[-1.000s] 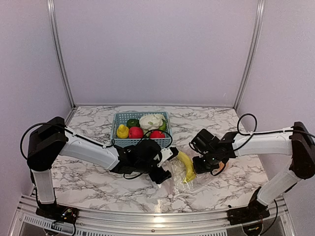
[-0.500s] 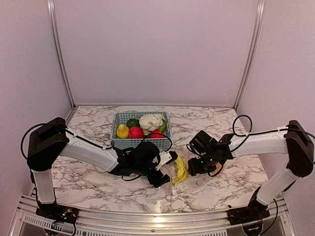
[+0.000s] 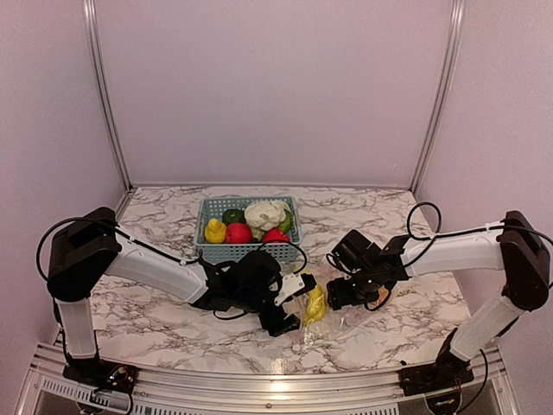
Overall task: Open the zip-top bag and remove the fake food
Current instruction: Pick up the fake fruit from the zipper food storage bag.
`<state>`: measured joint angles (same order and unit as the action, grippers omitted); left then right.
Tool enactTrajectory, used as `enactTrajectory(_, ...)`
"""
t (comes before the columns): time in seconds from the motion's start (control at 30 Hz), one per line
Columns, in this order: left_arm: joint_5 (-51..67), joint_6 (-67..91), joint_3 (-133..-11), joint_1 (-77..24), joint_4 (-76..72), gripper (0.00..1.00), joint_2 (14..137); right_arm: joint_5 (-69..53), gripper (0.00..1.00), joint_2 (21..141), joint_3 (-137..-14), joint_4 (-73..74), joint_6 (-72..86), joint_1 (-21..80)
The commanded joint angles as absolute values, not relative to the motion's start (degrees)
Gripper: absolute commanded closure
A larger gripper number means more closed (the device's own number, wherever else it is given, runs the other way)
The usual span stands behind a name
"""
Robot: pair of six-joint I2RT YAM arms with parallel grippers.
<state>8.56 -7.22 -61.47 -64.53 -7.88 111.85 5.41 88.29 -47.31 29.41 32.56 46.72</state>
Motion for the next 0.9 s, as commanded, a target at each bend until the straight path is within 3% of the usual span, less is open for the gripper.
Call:
enactTrajectory(0.0,11.92,-8.27,-61.56,-65.49,-7.89,0.15,110.72,5.54,0.25,88.94,-47.66,29.26,32.56,47.11)
enactTrajectory(0.3,7.94,-7.11,-64.46,-65.94,-7.63,0.20,113.87,5.86,0.27,89.01,-48.35,29.67,32.34,47.49)
enactTrajectory(0.87,7.32,-6.65,-68.51,-66.75,-6.34,0.54,118.48,6.84,0.27,88.80,-48.61,30.08,32.96,47.68)
